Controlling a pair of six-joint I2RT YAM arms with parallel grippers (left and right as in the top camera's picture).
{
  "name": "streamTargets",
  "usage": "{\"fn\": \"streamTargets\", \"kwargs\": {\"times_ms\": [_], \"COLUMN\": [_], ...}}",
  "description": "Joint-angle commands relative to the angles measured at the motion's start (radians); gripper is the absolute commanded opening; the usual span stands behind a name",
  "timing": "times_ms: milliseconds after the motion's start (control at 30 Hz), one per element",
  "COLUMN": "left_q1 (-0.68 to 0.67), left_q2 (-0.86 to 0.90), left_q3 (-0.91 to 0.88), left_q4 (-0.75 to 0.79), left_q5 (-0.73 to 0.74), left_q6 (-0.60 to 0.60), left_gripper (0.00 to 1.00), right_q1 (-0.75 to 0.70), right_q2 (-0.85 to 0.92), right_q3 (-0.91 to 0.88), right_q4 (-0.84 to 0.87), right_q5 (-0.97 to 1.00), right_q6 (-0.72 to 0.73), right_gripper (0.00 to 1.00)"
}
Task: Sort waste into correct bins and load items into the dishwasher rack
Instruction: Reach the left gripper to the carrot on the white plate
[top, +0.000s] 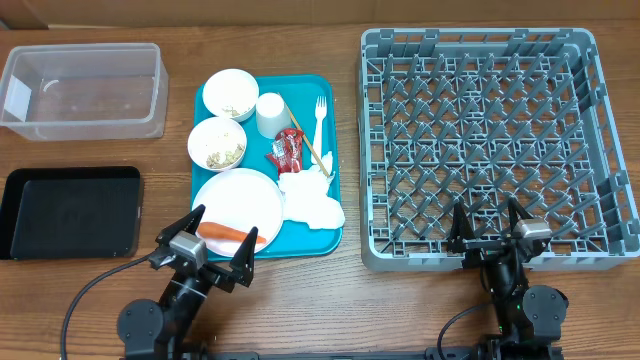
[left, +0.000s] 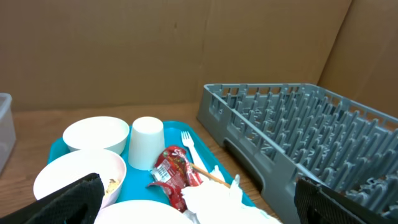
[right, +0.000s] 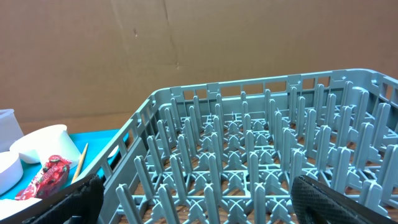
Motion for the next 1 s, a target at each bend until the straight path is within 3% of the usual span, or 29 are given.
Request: {"fn": "streamTargets", "kwargs": {"times_ms": [0,300,567,667,833,900,967], "left_q1": [0.01,0.01,0.009,0.006,-0.057,-0.089,-0.095], "left_q2": [0.085,0.526,0.764,0.815,0.937,0.965,0.968], "left_q3": [0.156,0.455,0.554,0.614,0.814,0.867,0.877], "left_q4": [-0.067,-0.292,-0.266,-0.406,-0.748,-0.761,-0.751], "left_q5": [-0.02,-0.017,0.159,0.016,-0.353,-0.344,-0.244], "left_q6": [0.025,0.103,-0.02,-0.098,-0.108,-0.121,-0.192], "left_gripper": [1.0,1.0,1.0,1.0,1.0,1.0,1.0], "right_q1": [-0.004,-0.004,-0.004,-0.004,-0.004,-0.004,-0.004], "right_q2": [-0.01,-0.01,-0.01,-0.01,-0.01,-0.01,-0.01], "right_q3": [-0.01,-0.01,-0.01,-0.01,-0.01,-0.01,-0.01], "right_q4": [0.003,0.003,0.003,0.003,0.003,0.003,0.003], "right_q5": [0.01,0.01,0.01,0.01,0.01,0.01,0.01], "right_q6": [-0.006,-0.006,-0.006,-0.006,-0.006,-0.006,-0.006], "right_gripper": [1.0,1.0,1.0,1.0,1.0,1.0,1.0]}}
